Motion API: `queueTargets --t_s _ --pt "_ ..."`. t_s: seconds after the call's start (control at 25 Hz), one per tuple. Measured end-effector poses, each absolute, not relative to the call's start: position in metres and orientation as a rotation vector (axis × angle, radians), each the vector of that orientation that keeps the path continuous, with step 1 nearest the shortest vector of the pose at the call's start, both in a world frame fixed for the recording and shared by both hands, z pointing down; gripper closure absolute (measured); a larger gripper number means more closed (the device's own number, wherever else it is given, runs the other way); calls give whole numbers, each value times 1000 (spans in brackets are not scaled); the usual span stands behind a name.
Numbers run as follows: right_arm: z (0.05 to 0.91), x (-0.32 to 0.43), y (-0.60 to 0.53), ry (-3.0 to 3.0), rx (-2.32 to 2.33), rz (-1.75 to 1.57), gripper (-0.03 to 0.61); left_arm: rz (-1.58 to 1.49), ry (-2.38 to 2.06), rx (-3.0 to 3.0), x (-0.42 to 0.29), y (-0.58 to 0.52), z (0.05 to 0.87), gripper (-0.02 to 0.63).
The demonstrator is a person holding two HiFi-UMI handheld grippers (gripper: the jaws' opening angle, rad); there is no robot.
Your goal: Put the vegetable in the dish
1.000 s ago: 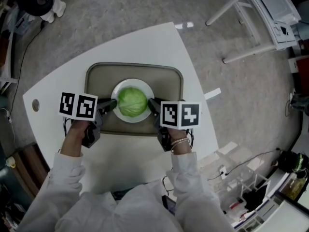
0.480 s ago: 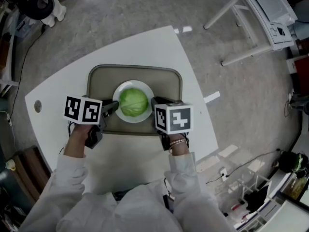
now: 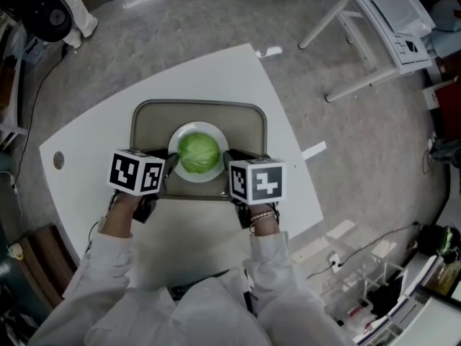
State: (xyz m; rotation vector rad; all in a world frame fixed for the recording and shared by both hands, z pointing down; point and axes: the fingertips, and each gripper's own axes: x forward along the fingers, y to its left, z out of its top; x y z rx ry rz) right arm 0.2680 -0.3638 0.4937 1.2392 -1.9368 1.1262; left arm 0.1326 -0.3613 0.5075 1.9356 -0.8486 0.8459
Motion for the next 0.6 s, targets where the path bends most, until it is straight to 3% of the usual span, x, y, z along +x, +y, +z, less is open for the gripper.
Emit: queueTargets --t_s 0.32,0.6 --pt "476 266 -358 -2020 1263 1105 534 1002 -1011 2103 133 -361 504 520" --pt "447 255 -345 -2186 1244 983 535 910 -1100 2106 122 -356 489 522"
